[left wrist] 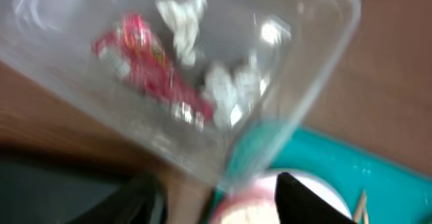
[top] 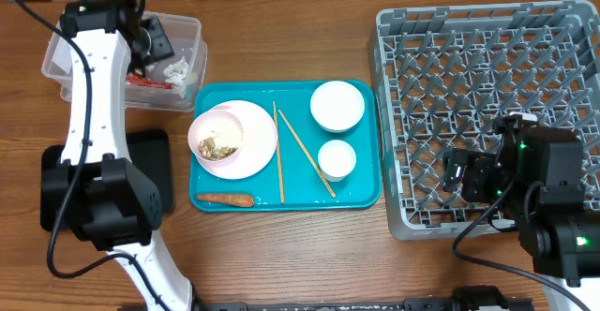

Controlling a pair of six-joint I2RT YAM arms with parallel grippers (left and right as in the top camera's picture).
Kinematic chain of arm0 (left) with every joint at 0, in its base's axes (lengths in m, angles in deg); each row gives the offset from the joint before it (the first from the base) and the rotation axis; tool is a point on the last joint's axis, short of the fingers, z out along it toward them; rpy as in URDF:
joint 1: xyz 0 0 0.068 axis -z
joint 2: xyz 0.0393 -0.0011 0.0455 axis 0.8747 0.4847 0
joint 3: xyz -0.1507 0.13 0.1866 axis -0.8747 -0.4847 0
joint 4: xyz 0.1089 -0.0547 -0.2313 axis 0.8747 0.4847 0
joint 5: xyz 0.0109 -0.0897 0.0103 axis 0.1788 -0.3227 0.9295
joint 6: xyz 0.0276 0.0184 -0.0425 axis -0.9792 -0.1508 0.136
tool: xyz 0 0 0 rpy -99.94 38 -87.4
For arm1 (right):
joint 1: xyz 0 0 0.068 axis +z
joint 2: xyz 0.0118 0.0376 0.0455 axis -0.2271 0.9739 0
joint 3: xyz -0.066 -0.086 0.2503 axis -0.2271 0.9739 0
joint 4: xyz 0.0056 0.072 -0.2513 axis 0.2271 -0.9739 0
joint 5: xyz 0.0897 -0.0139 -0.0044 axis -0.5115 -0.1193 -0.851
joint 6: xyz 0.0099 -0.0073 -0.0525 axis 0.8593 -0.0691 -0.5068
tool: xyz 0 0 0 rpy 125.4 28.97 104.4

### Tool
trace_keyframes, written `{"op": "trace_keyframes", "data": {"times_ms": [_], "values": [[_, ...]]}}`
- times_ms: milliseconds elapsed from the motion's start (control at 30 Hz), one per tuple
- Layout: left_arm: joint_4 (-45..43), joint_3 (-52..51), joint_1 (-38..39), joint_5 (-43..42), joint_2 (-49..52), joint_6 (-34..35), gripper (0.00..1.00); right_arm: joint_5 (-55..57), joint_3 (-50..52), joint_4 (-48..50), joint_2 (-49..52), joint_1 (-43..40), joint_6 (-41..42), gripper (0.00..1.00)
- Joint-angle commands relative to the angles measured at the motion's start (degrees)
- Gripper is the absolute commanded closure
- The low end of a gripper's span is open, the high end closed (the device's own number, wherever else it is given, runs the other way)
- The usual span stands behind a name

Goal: Sort waste into correct bins and load items into the dishwasher
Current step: 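Grasp the rim of the pink rice bowl with left gripper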

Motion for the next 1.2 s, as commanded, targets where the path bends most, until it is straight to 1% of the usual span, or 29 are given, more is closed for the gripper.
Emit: {"op": "trace_keyframes", "data": {"times_ms": [0,67,133,267,533,900,1167], "values": [[6.71,1.73,4.26,-2.99,-6.36,1.51,0.32,0.31,-1.84,0.15,0.02,0.20,0.07,0.00],[10.80,1.73,6.56,-3.02,-6.69,2.69,0.29,0.31,-1.84,0.17,0.00,0.20,0.07,0.00],[15.39,0.98,9.51,-3.02,-6.19,5.55,0.28,0.31,-1.84,0.15,0.00,0.20,0.07,0.00],[16.41,-2.75,13.35,-3.02,-5.42,8.61,0.28,0.31,-1.84,0.04,0.00,0.20,0.07,0.00],[8.24,-15.43,18.71,-2.99,-4.66,14.12,0.33,0.31,-1.84,-0.31,0.00,0.20,0.07,0.00],[-5.51,-30.45,20.50,-3.02,-4.66,14.36,0.43,0.31,-1.84,-0.28,0.00,0.20,0.07,0.00],[-13.68,-36.30,20.50,-3.06,-4.66,14.34,0.50,0.31,-1.84,-0.31,0.00,0.20,0.07,0.00]]}}
